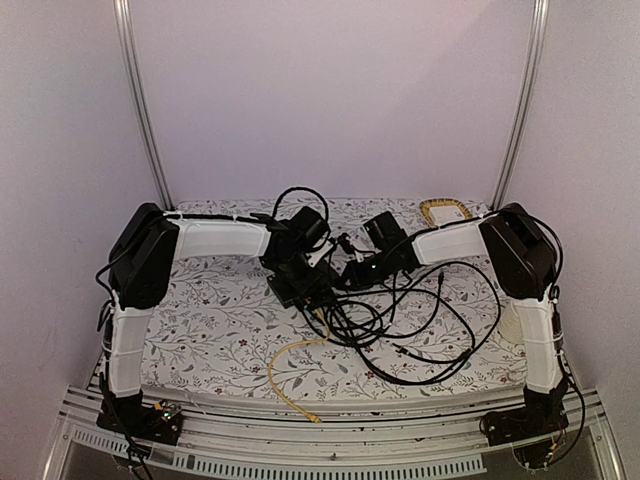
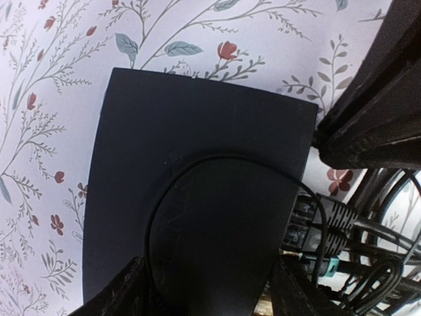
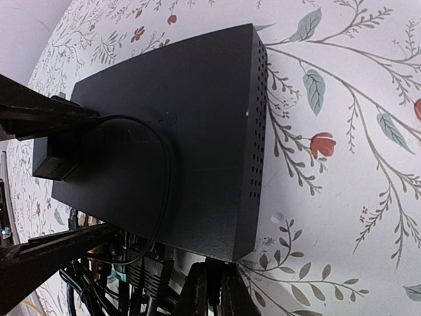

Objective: Pull the plug from the switch port
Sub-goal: Hold the switch port at the center of the board, then pull the connector from the switch port.

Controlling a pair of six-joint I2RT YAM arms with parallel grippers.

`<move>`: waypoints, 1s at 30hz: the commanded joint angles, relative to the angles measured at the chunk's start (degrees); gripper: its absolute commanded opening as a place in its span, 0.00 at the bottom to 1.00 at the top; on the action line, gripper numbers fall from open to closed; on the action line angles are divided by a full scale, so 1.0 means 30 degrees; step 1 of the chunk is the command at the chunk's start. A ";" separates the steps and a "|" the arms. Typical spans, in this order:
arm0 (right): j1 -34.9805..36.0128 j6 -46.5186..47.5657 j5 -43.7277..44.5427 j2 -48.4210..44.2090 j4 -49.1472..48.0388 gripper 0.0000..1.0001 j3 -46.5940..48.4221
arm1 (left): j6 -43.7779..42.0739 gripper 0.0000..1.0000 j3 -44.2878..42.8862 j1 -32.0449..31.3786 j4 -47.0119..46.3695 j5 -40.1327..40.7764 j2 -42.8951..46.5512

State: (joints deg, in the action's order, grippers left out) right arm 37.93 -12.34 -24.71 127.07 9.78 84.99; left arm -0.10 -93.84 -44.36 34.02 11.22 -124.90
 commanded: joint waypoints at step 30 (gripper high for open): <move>0.0960 -0.0839 0.4860 0.0505 0.2793 0.02 0.0623 | 0.0282 0.63 0.0109 0.0680 -0.0111 0.0614 -0.1493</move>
State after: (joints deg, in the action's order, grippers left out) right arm 38.65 -16.58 -19.79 127.52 11.07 86.35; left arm 0.67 -94.35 -43.72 32.86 11.33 -125.73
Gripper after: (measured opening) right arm 0.064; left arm 0.631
